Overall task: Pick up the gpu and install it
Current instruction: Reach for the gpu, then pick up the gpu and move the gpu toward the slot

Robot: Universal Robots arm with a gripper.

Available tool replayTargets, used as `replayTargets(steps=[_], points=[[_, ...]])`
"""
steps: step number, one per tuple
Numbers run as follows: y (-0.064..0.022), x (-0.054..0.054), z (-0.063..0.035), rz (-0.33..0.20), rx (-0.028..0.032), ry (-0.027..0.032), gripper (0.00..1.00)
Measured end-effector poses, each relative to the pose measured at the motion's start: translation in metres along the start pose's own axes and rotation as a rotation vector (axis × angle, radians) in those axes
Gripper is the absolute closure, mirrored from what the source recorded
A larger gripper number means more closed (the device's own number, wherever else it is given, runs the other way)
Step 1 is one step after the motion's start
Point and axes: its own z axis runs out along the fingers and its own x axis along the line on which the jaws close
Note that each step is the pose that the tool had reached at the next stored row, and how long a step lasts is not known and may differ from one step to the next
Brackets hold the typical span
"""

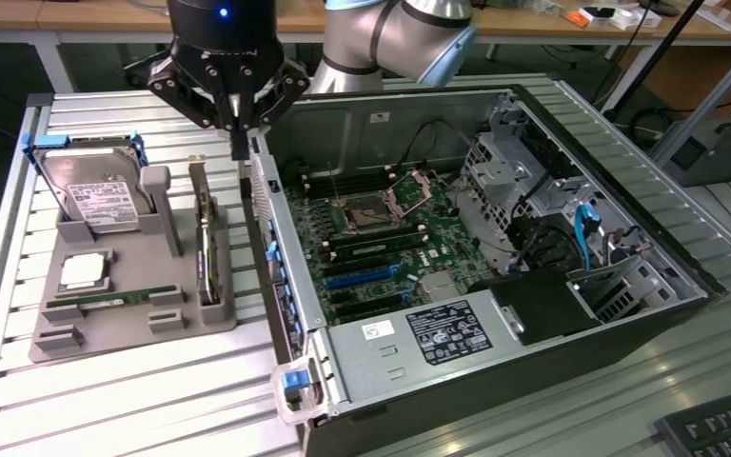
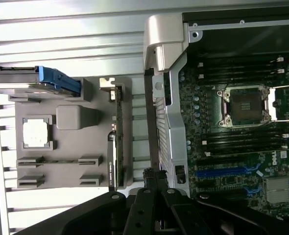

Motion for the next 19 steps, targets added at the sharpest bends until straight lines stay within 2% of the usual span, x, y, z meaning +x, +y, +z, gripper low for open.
replayTargets(steps=[9, 13, 16, 19], points=[[-0.0004, 0.005, 0.0, 0.0, 0.0, 0.0, 0.89], [-0.0009, 0.012, 0.0, 0.0, 0.0, 0.0, 0.89], [-0.002, 0.026, -0.0001, 0.0, 0.0, 0.0, 0.89], [-0.0021, 0.028, -0.0001, 0.0, 0.0, 0.0, 0.89]])
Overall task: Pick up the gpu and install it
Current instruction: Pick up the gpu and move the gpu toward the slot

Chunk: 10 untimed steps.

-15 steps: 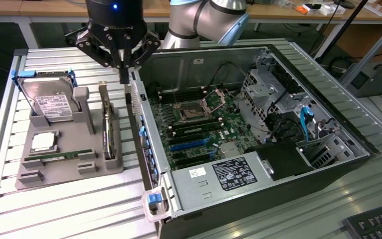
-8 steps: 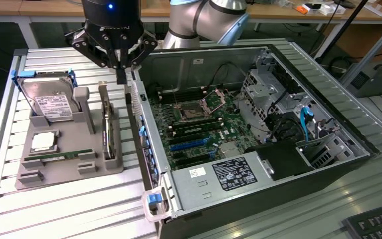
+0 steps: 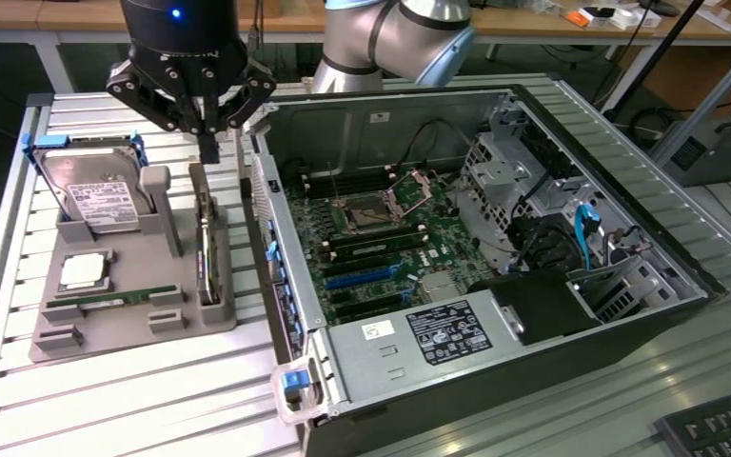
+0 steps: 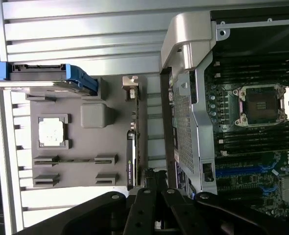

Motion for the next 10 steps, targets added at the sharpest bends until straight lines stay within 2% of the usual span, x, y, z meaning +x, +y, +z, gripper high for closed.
replayTargets(steps=[1, 4, 5, 7, 8, 9, 10], points=[[0.0, 0.0, 0.0, 0.0, 0.0, 0.0001, 0.89], [0.0, 0.0, 0.0, 0.0, 0.0, 0.0, 0.7], [0.0, 0.0, 0.0, 0.0, 0.0, 0.0, 0.7], [0.0, 0.0, 0.0, 0.0, 0.0, 0.0001, 0.58], [0.0, 0.0, 0.0, 0.0, 0.0, 0.0, 0.58], [0.0, 0.0, 0.0, 0.0, 0.0, 0.0, 0.52], [0.0, 0.0, 0.0, 0.0, 0.0, 0.0, 0.52]])
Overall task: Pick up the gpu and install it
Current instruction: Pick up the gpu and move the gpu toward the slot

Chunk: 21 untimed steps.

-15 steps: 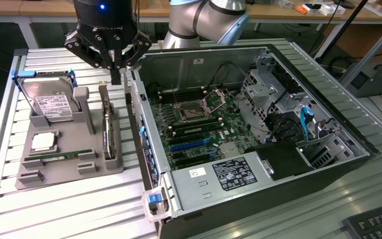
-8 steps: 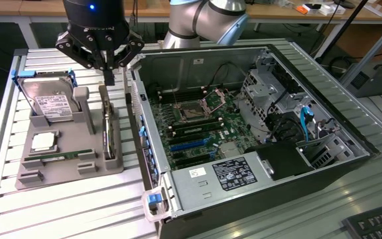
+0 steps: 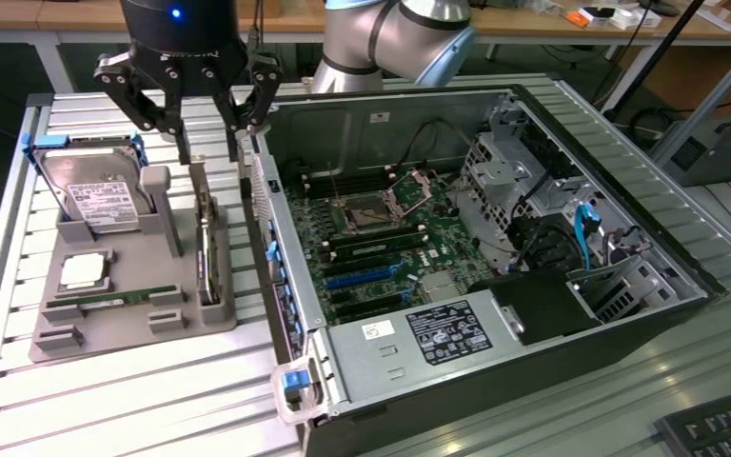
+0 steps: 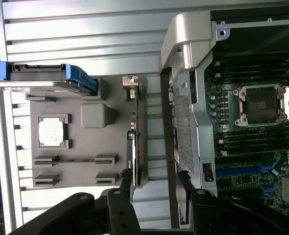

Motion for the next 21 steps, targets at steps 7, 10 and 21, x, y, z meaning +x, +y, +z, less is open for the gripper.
replayTargets(steps=[7, 10, 21], points=[[-0.0002, 0.0, 0.0041, 0.0, 0.0001, 0.0, 0.52], [-0.0004, 0.001, 0.0078, 0.0, 0.0002, 0.0001, 0.52], [-0.0007, 0.002, 0.0146, 0.0, 0.0003, 0.0001, 0.52]])
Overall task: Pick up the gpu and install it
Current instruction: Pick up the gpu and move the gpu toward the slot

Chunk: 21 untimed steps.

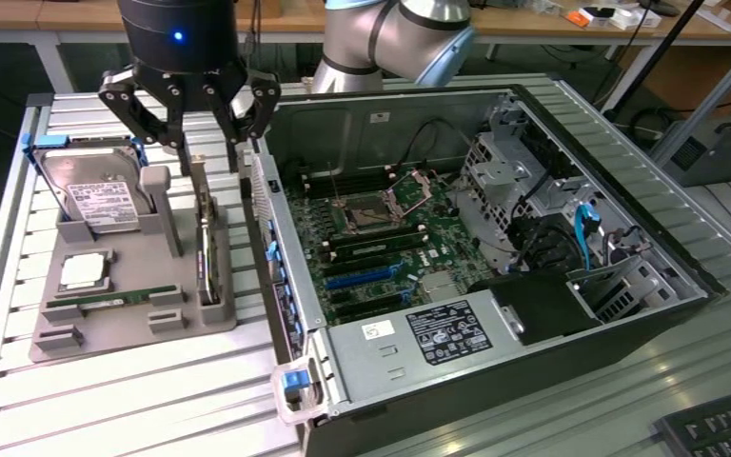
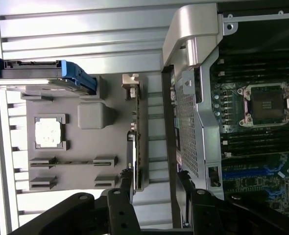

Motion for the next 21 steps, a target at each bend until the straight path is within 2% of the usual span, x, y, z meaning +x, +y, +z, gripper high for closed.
replayTargets(steps=[21], points=[[-0.0006, 0.0026, 0.0087, 0.0, -0.0001, 0.0, 0.52]])
